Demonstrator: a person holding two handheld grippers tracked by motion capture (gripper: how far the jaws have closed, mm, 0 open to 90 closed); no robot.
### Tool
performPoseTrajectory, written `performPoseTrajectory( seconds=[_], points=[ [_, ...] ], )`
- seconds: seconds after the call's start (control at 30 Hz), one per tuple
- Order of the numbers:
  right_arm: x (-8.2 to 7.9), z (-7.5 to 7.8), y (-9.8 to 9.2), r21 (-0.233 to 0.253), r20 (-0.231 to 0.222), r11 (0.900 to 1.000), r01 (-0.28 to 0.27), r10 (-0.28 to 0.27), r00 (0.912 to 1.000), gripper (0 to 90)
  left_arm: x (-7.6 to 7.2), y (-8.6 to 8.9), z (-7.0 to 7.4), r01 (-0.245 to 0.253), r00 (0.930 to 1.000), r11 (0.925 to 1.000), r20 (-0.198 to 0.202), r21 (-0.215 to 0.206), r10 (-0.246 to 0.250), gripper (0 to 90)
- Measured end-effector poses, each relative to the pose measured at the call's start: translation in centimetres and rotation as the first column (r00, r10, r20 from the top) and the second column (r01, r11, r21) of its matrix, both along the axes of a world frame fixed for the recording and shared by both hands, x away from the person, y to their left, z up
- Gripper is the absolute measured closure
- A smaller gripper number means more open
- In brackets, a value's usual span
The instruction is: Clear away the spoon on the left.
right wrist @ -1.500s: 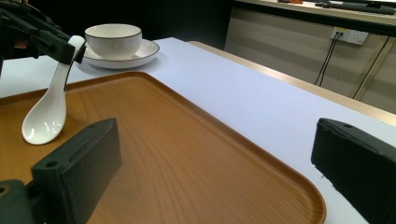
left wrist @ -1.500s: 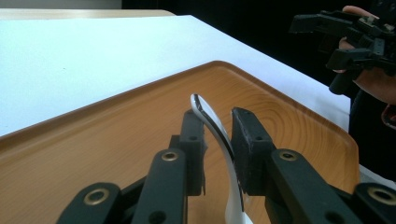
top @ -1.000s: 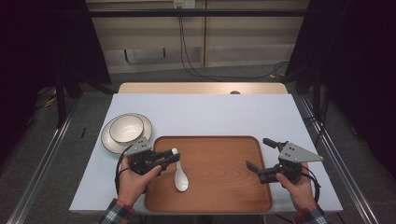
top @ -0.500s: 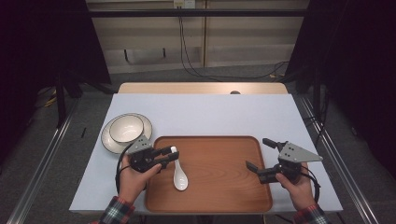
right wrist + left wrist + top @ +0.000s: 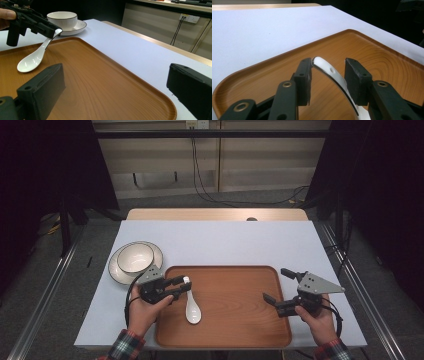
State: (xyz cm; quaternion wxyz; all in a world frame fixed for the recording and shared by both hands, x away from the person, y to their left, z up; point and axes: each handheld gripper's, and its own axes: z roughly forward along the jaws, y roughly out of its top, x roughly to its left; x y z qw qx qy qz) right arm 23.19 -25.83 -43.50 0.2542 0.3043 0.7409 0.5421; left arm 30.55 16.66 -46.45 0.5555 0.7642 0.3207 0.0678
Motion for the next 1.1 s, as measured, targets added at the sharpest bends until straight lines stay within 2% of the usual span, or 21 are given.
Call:
performPoseTrajectory(
  seconds=[0.17, 0.23, 0.27, 0.33, 0.4, 0.5, 0.57, 0.6, 0.7, 0.83, 0.87, 0.93, 1.07, 1.1],
  points=[
    [0.0, 0.0, 0.0, 0.000, -0.001, 1.000, 0.000, 0.000, 1.0000, 1.1, 0.1, -0.1, -0.1, -0.015, 0.9999, 0.9997, 0.003, 0.017, 0.015, 55.4],
    [0.0, 0.0, 0.0, -0.002, -0.005, 1.000, -0.008, 0.008, 1.0000, 1.1, 0.2, -0.1, -0.2, -0.003, 1.0000, 1.0000, 0.002, 0.003, 0.003, 55.0],
    [0.0, 0.0, 0.0, 0.000, 0.001, 1.000, 0.000, 0.000, 1.0000, 1.2, 0.1, -0.1, -0.1, -0.019, 0.9998, 0.9997, -0.001, 0.016, 0.019, 54.6],
    [-0.1, 0.0, 0.0, 0.001, -0.002, 1.000, 0.001, -0.001, 1.0000, 1.2, 0.0, -0.2, 0.0, -0.028, 0.9996, 0.9995, 0.001, 0.012, 0.028, 53.2],
    [-0.1, 0.0, 0.0, 0.001, -0.003, 1.000, 0.001, -0.001, 1.0000, 1.2, 0.0, -0.1, 0.1, -0.009, 1.0000, 0.9999, 0.000, -0.004, 0.009, 52.1],
    [-0.1, 0.0, 0.0, 0.002, -0.002, 1.000, 0.002, -0.002, 1.0000, 1.2, 0.0, 0.0, 0.3, -0.013, 0.9999, 0.9999, 0.006, -0.011, 0.013, 50.1],
    [-0.1, 0.0, 0.0, 0.003, 0.001, 1.000, 0.002, -0.002, 1.0000, 1.2, -0.1, 0.0, 0.5, -0.034, 0.9994, 0.9994, 0.008, -0.004, 0.034, 48.3],
    [-0.1, 0.0, 0.0, 0.002, 0.002, 1.000, 0.002, -0.002, 1.0000, 1.2, 0.0, 0.1, 0.5, -0.014, 0.9998, 0.9997, 0.015, -0.018, 0.015, 47.7],
    [-0.1, 0.0, 0.0, 0.004, 0.001, 1.000, 0.002, -0.002, 1.0000, 1.2, -0.1, 0.2, 0.7, -0.019, 0.9997, 0.9994, 0.016, -0.030, 0.019, 45.0],
    [-0.1, 0.1, -0.1, 0.006, -0.004, 1.000, 0.002, -0.001, 1.0000, 1.2, -0.2, 0.3, 0.9, -0.023, 0.9994, 0.9992, 0.027, -0.032, 0.023, 40.5],
    [-0.1, 0.1, -0.1, 0.004, 0.000, 1.000, 0.005, -0.005, 1.0000, 1.2, -0.3, 0.3, 1.1, -0.041, 0.9987, 0.9990, 0.028, -0.016, 0.042, 39.4],
    [-0.1, 0.1, -0.2, 0.006, -0.001, 1.000, -0.001, 0.001, 1.0000, 1.2, -0.2, 0.4, 1.2, -0.022, 0.9992, 0.9992, 0.032, -0.034, 0.023, 37.3],
    [-0.1, 0.1, -0.2, 0.007, -0.004, 1.000, 0.002, -0.002, 1.0000, 1.2, -0.4, 0.9, 1.6, -0.038, 0.9985, 0.9986, 0.037, -0.038, 0.039, 32.8],
    [-0.1, 0.1, -0.2, 0.005, -0.002, 1.000, 0.000, 0.000, 1.0000, 1.2, -0.5, 0.9, 1.8, -0.061, 0.9973, 0.9976, 0.038, -0.032, 0.062, 31.7]
  ],
)
